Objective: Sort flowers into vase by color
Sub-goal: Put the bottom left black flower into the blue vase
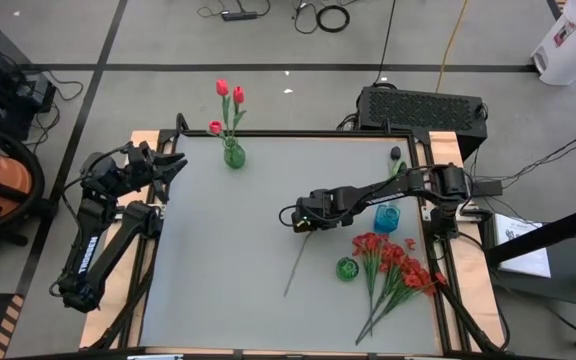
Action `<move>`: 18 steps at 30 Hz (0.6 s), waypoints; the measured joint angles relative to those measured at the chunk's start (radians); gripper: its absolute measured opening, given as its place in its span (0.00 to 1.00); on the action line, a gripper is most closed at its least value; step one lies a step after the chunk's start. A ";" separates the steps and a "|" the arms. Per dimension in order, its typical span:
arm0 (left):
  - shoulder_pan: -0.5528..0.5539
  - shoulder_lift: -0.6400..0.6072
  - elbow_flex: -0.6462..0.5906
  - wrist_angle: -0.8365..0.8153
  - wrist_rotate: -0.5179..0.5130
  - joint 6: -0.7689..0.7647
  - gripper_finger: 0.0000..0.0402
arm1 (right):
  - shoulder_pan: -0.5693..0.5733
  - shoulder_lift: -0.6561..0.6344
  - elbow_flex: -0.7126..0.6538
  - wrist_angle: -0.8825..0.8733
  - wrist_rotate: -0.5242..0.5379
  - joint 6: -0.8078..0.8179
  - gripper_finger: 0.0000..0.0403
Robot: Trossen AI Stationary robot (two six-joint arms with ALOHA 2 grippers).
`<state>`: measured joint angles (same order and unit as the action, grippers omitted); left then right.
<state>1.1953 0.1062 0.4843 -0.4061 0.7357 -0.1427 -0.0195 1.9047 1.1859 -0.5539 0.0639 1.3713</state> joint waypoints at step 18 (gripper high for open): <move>0.000 0.000 0.000 -0.004 0.009 0.000 0.29 | -0.007 0.025 0.001 0.084 -0.063 -0.096 0.02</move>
<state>1.1952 0.1062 0.4843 -0.4103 0.7444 -0.1429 -0.0261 1.9301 1.1870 -0.4703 0.0013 1.2752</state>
